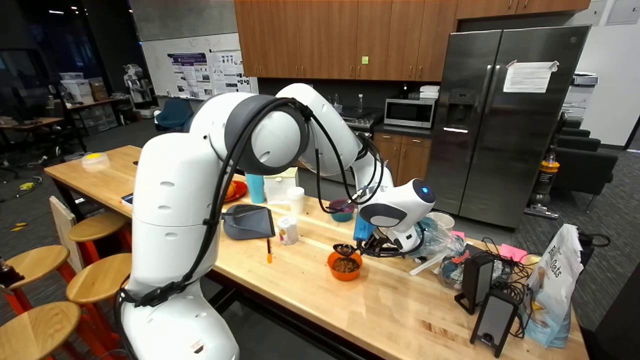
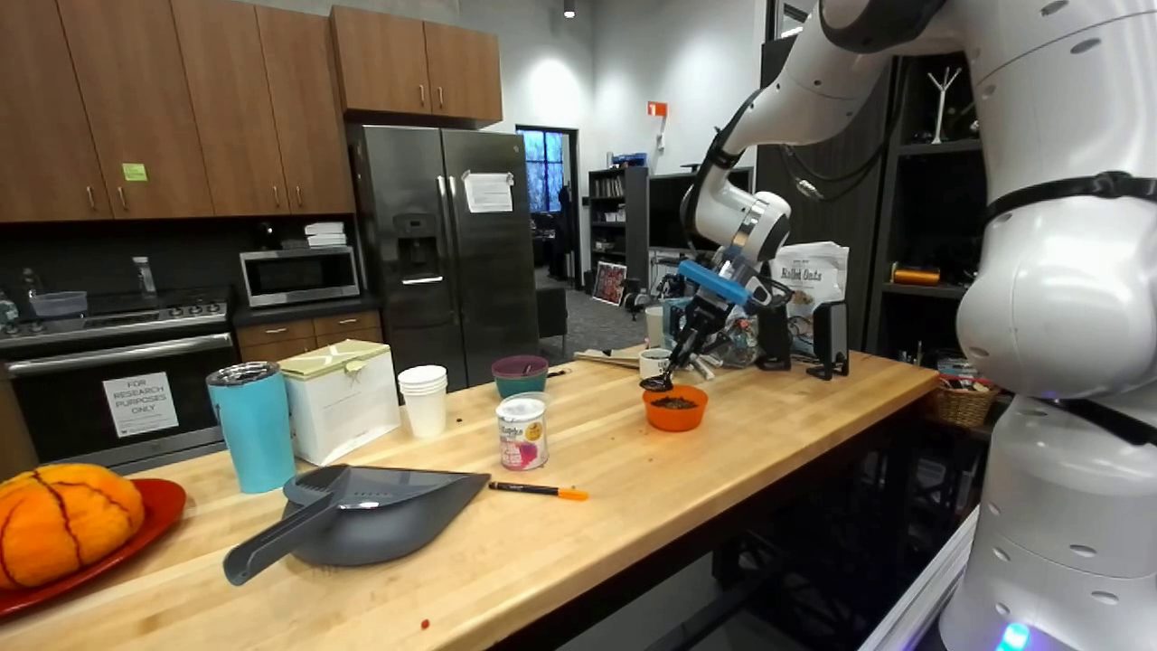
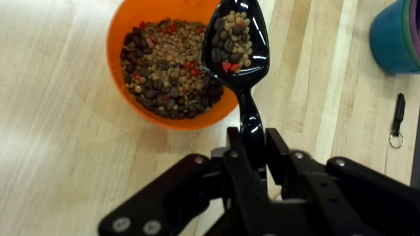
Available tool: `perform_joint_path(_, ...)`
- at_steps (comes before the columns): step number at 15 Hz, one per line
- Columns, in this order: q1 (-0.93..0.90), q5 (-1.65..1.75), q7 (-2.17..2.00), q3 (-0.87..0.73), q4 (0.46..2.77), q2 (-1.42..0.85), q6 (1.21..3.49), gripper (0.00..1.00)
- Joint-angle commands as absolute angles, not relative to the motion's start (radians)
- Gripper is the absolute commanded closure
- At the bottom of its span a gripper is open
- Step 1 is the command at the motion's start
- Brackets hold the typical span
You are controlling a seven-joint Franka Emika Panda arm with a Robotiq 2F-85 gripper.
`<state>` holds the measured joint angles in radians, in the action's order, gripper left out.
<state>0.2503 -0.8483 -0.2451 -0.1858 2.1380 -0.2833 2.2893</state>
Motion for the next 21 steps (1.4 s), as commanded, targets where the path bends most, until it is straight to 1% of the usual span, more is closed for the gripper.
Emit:
perform_joint_path(1,0.251,-0.865,-0.259,-0.191,2.126,-0.249,2.224,0.94)
perform_joint_path(7,0.250,-0.899,-0.268,-0.192,2.079,-0.238,2.168,0.94)
perform_joint_path(16,0.252,-0.898,-0.343,-0.195,1.913,-0.291,2.059,0.94)
perform_joint_path(21,0.254,-0.896,-0.415,-0.193,1.784,-0.355,2.010,0.94)
